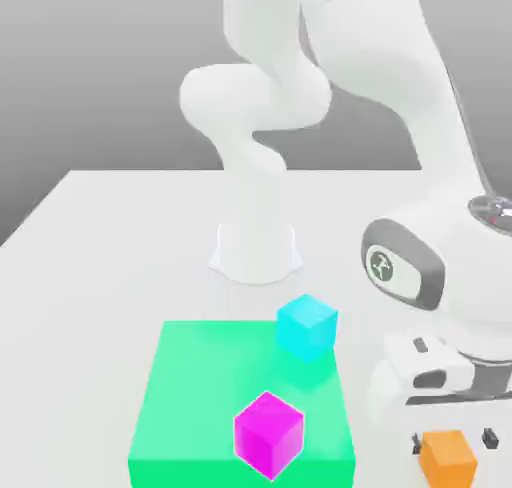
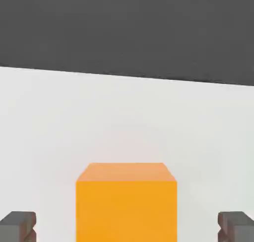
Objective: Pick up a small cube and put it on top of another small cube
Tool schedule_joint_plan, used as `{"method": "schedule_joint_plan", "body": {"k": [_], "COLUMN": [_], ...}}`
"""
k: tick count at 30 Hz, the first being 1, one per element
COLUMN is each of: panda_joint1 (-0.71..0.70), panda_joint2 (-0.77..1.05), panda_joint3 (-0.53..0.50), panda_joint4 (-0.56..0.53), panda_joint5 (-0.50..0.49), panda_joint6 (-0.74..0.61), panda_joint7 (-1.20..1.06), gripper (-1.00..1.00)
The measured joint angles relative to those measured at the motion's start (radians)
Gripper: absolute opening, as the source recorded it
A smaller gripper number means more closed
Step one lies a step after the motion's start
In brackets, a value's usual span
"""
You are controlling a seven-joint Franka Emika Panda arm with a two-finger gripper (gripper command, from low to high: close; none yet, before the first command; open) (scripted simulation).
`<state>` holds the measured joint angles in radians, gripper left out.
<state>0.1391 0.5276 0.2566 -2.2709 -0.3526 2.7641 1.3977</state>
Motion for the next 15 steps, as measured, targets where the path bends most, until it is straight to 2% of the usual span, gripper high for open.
{"method": "schedule_joint_plan", "body": {"k": [6, 10, 15], "panda_joint1": [0.000, -0.049, -0.095], "panda_joint2": [-0.001, -0.127, -0.287], "panda_joint3": [0.001, 0.065, 0.067], "panda_joint4": [0.000, -0.033, -0.115], "panda_joint5": [0.001, 0.078, 0.081], "panda_joint6": [0.001, -0.092, -0.186], "panda_joint7": [0.000, -0.057, -0.148], "gripper": [-1.00, -1.00, -1.00]}}
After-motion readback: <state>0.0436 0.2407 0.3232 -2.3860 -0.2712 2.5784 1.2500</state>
